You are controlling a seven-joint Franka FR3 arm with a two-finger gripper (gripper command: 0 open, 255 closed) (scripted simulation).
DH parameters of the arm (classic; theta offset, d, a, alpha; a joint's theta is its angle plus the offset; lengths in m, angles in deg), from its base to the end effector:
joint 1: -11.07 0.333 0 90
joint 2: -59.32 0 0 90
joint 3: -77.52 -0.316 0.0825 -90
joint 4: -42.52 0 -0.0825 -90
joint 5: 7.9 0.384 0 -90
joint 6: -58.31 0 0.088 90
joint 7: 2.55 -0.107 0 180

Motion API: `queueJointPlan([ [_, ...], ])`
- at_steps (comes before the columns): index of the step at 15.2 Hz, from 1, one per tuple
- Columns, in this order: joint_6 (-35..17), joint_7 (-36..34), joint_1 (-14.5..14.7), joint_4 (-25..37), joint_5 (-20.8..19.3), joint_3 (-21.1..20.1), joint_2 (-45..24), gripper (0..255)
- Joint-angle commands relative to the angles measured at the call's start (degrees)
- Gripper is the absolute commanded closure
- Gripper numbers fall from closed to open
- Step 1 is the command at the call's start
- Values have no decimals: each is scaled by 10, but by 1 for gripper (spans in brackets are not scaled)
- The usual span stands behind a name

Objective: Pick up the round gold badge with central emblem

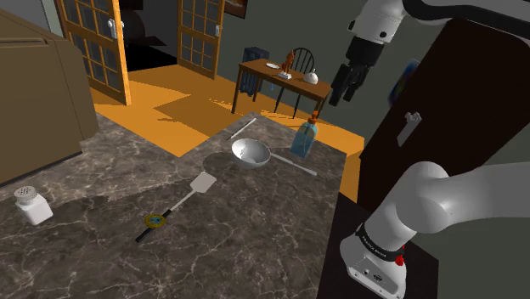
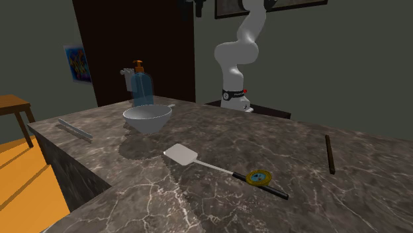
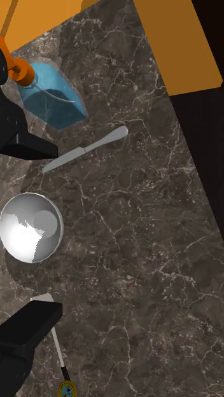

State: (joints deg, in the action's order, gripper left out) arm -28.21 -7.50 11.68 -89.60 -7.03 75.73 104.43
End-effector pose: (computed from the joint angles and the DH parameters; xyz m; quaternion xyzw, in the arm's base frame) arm 0.3003 0.0176 0.6090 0.9996 -0.0265 -0.0042 0.0037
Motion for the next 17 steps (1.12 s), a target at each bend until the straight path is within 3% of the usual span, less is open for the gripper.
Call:
queueJointPlan([
  [1, 0, 0, 0, 0, 0, 0, 0, 0],
  [9, -105, -106, 21, -47, 50, -96, -50, 0],
  [17, -216, -214, 31, -44, 72, -195, -155, 0],
])
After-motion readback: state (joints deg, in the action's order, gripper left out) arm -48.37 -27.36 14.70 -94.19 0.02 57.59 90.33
